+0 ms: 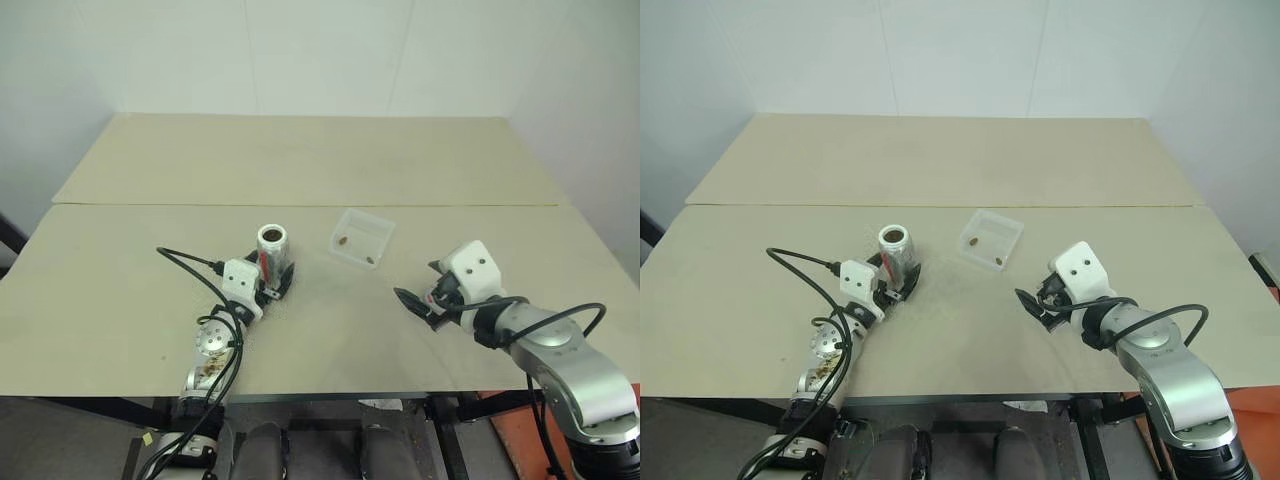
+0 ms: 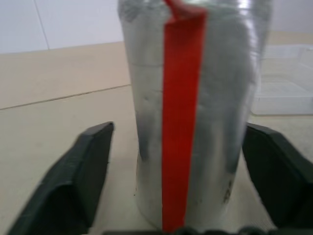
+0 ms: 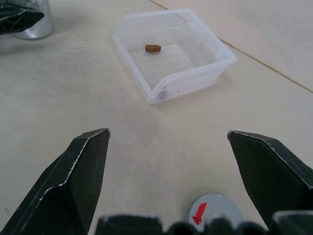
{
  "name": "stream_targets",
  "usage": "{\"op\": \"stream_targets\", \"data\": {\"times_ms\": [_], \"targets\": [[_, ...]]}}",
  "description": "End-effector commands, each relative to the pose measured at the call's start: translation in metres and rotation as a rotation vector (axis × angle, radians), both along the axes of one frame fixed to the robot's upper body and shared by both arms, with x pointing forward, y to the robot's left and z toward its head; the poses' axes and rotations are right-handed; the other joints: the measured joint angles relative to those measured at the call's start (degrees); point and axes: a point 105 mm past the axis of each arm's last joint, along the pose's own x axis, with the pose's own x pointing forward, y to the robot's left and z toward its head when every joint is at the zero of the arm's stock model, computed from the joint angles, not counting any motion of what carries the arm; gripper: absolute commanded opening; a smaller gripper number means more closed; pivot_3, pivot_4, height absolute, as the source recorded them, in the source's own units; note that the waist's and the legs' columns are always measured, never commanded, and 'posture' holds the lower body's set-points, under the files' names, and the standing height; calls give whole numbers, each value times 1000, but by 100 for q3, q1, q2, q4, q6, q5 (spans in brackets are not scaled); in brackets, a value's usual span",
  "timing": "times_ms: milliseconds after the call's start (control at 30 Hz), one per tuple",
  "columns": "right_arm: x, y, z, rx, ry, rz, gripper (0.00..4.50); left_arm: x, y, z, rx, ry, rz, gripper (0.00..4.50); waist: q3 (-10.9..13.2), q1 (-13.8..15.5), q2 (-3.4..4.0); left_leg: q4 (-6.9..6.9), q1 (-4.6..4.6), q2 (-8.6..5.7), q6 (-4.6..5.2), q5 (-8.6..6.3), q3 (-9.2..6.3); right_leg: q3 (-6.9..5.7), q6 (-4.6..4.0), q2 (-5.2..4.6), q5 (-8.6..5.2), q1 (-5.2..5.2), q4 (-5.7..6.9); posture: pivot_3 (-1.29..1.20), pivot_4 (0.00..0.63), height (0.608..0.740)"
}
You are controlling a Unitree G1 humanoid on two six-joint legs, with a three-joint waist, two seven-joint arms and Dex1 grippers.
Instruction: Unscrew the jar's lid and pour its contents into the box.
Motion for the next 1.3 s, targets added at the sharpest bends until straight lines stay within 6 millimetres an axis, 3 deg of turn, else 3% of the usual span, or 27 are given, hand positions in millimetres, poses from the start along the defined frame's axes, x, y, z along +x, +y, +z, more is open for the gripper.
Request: {"op": "stream_targets", "data": {"times_ms": [33,433,600,833,933,1167,1300], "targets": [[2,4,11,3,-57,23,4500,-7,6,16,-17,-44,18,4483,0,-20,0,-1,0,1,0,0,0,0,0,0,0,0,0,0,150,740],[2,2,9,-10,-36,69,4500,-80,39,33,53,38,-149,4483,1,-36,2,-17,-1,16,-2,-1,3,1,-15,-9,-8,-18,-1,0,150,740],[-26,-22,21,-80,-46,234,4500,-112,46,47,120,71,-379,4483,5,63,5,-28,-18,18,-2,-1,9,-3,-54,-19,-35,-44,-6,0,150,740],[-61,-65,37,-196,24,359,4500,-125,51,68,183,128,-638,4483,5,83,5,-47,-24,19,-1,-1,23,-1,-46,-13,-30,-35,-57,0,150,740],[-72,-77,38,-230,56,375,4500,-123,45,72,155,135,-675,4483,5,87,5,-58,-18,17,-1,-1,27,-1,-31,-8,-22,-34,-61,0,150,740],[-71,-79,32,-242,57,331,4500,-117,37,59,146,170,-664,4483,6,59,4,-77,0,13,-2,-1,33,5,-17,-5,-15,-24,-69,0,150,740],[-68,-70,24,-212,71,325,4500,-113,46,56,183,188,-645,4483,6,68,4,-80,1,13,-2,-1,32,4,-18,-5,-16,-24,-70,0,150,740]]}}
